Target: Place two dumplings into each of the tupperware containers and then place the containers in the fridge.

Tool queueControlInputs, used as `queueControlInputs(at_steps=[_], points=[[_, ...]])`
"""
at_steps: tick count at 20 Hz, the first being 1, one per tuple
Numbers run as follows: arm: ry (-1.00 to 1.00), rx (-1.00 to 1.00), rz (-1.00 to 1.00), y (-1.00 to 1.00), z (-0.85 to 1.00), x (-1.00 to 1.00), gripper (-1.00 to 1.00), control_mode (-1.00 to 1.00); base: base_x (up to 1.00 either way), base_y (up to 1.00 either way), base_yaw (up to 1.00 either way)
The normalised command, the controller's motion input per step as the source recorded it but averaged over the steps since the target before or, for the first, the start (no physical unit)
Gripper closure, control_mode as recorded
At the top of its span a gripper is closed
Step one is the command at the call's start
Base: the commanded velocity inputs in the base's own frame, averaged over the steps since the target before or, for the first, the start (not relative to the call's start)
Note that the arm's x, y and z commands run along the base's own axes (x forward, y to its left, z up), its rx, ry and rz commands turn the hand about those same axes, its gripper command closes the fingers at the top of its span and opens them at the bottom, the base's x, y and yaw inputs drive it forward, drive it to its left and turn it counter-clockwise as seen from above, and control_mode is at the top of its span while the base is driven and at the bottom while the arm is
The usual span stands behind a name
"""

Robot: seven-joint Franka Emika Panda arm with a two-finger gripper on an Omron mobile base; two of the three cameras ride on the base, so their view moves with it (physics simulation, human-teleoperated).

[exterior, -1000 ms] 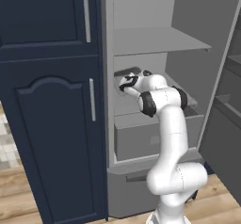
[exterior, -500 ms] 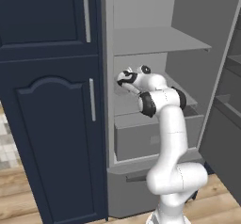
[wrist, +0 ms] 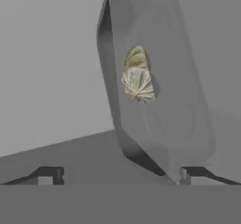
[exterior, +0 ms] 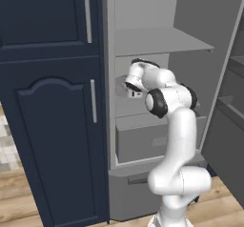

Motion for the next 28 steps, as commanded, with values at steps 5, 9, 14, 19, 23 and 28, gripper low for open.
queueControlInputs(at_steps=[5,9,14,19,23,28], points=[[0.00,-0.01,0.00,-0.67,0.23,-0.76,-1.00,-1.00,0.00,0.00,0.00],[-0.11,-0.05,0.01,-0.52,0.93,-0.82,-1.00,-1.00,0.00,0.00,0.00],[-0.08,-0.09,0.12,-0.82,1.00,-0.55,-1.00,-1.00,0.00,0.00,0.00],[-0.02,-0.06,0.19,-0.85,0.62,-0.69,-1.00,-1.00,0.00,0.00,0.00],[0.00,-0.11,0.26,-0.58,0.08,-0.98,-1.00,-1.00,0.00,0.00,0.00],[0.00,-0.33,0.38,-0.28,0.03,-0.99,-1.00,-1.00,0.00,0.00,0.00]])
